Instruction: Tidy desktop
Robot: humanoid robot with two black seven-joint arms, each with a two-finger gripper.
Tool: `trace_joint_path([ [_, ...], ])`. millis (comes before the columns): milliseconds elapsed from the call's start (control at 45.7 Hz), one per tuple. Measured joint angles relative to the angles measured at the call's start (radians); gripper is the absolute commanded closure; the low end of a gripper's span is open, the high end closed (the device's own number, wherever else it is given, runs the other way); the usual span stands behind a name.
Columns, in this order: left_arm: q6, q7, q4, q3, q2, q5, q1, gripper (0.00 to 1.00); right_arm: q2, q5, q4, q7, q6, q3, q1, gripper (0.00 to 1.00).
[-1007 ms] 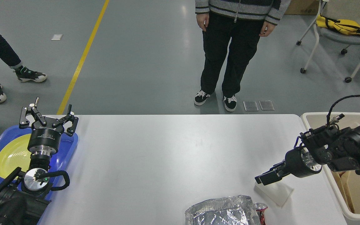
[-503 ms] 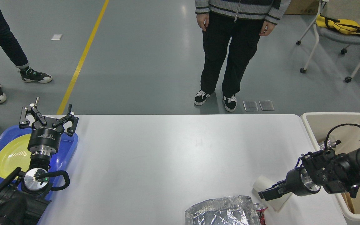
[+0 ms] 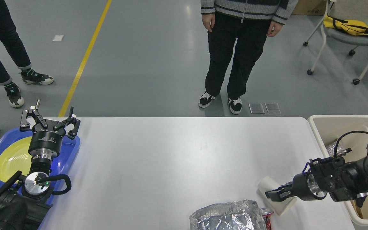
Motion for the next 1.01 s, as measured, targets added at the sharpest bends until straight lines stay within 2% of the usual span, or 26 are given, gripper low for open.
trace_joint_path([
  [263, 0.0, -0.001, 0.0, 0.0, 0.0, 0.0, 0.0, 0.03, -0.019, 0.002, 0.037, 0.001, -0.018, -0.001, 0.025, 1.0],
  [416, 0.0, -0.001, 0.0, 0.0, 0.0, 0.0, 0.0, 0.03, -0.118, -0.001, 0.15, 0.021, 0.004, -0.009, 0.22, 1.0],
  [482, 0.0, -0.001, 0.0, 0.0, 0.0, 0.0, 0.0, 0.03, -0.159, -0.001, 0.244, 0.041, 0.071, -0.026, 0.374, 1.0],
  [547, 0.0, -0.001, 0.0, 0.0, 0.0, 0.0, 0.0, 0.03, -0.182, 0.004, 0.324, 0.056, 0.195, -0.035, 0.555, 1.0],
  [657, 0.0, -0.001, 0.0, 0.0, 0.0, 0.0, 0.0, 0.03, -0.209, 0.063, 0.389, 0.063, 0.469, -0.001, 0.823, 1.0],
  [810, 0.0, -0.001, 0.0, 0.0, 0.0, 0.0, 0.0, 0.03, -0.232, 0.232, 0.4, 0.054, 0.808, 0.088, 1.036, 1.0],
  [897, 0.0, -0.001, 0.0, 0.0, 0.0, 0.0, 0.0, 0.03, -0.236, 0.262, 0.405, 0.042, 0.875, 0.099, 1.074, 1.0],
  [1007, 0.0, -0.002, 0.0, 0.0, 0.0, 0.0, 0.0, 0.03, -0.238, 0.269, 0.377, 0.018, 0.785, 0.063, 1.003, 1.0],
])
